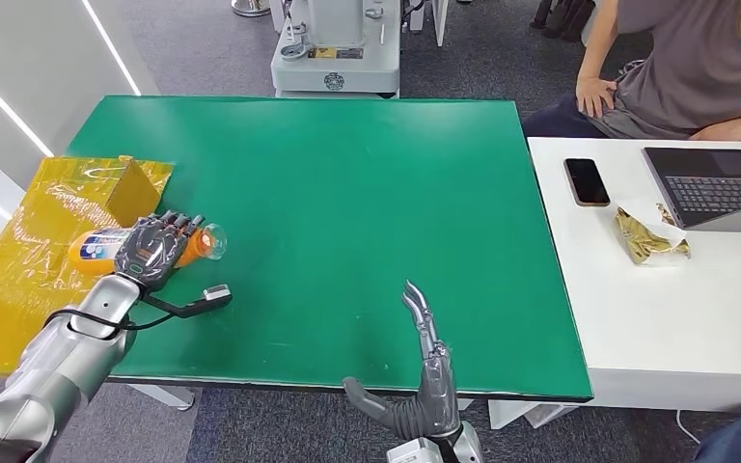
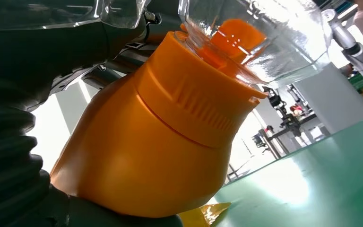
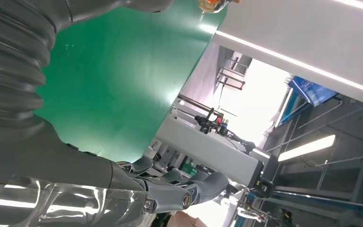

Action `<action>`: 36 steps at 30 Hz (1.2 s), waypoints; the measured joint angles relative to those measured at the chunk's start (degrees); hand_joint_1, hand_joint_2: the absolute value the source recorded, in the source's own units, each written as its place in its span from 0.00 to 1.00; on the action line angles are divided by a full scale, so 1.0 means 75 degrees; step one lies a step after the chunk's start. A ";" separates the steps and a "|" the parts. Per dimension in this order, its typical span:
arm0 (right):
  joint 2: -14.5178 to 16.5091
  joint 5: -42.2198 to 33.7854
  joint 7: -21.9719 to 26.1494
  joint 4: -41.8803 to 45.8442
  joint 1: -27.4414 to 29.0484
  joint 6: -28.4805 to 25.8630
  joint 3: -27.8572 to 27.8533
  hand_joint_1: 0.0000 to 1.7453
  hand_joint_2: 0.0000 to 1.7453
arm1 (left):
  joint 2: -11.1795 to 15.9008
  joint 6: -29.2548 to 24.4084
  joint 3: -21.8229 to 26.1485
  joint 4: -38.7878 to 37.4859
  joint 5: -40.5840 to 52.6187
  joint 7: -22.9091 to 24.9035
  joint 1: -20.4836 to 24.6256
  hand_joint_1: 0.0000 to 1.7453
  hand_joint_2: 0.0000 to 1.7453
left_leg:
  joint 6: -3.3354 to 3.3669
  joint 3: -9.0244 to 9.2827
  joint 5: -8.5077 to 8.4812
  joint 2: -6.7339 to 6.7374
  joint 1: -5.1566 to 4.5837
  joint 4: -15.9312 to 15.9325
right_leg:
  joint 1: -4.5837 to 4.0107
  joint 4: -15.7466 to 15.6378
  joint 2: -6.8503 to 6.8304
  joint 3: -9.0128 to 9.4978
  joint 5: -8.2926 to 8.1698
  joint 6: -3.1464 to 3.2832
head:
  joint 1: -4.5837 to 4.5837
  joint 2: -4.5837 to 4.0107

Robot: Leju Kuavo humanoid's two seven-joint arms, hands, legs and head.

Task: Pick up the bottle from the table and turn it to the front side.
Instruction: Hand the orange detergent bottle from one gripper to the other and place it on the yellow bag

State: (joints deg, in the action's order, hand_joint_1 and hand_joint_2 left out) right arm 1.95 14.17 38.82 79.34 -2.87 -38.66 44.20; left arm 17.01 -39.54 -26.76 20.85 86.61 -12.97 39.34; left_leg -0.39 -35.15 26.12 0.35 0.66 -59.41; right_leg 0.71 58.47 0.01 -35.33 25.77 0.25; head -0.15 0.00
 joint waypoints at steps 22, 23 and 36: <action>-0.0094 -0.0049 0.0049 0.0006 0.0023 -0.0047 0.0017 0.00 1.00 | -0.0049 0.0540 -0.0043 -0.0212 0.0012 0.0901 0.0054 0.00 1.00 | 0.0000 -0.0001 0.0000 -0.0001 0.0000 0.0001 | 0.0000 0.0002 -0.0001 0.0001 0.0000 0.0000 | -0.0001 0.0000; -0.0094 -0.0049 0.0049 0.0006 0.0023 -0.0047 0.0018 0.00 1.00 | -0.0027 0.0462 -0.0046 -0.0212 0.0013 0.1058 0.0052 0.00 1.00 | 0.0000 -0.0001 0.0000 0.0000 0.0000 0.0001 | 0.0000 0.0002 -0.0001 0.0001 0.0000 0.0000 | -0.0001 0.0000; -0.0094 -0.0058 0.0046 0.0003 0.0015 -0.0037 0.0073 0.00 1.00 | 0.0243 0.0029 -0.0052 -0.0155 0.0015 0.1637 -0.0049 0.00 1.00 | 0.0000 -0.0001 0.0000 -0.0001 0.0000 0.0001 | 0.0000 0.0002 -0.0001 0.0001 0.0000 0.0000 | -0.0001 0.0000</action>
State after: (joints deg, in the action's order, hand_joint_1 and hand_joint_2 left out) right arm 1.25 13.74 39.17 79.36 -2.75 -38.94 44.75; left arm 18.83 -39.32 -27.15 19.68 86.72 -0.69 38.97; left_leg -0.39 -35.16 26.12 0.34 0.66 -59.40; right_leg 0.71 58.49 0.00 -35.32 25.77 0.25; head -0.16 0.00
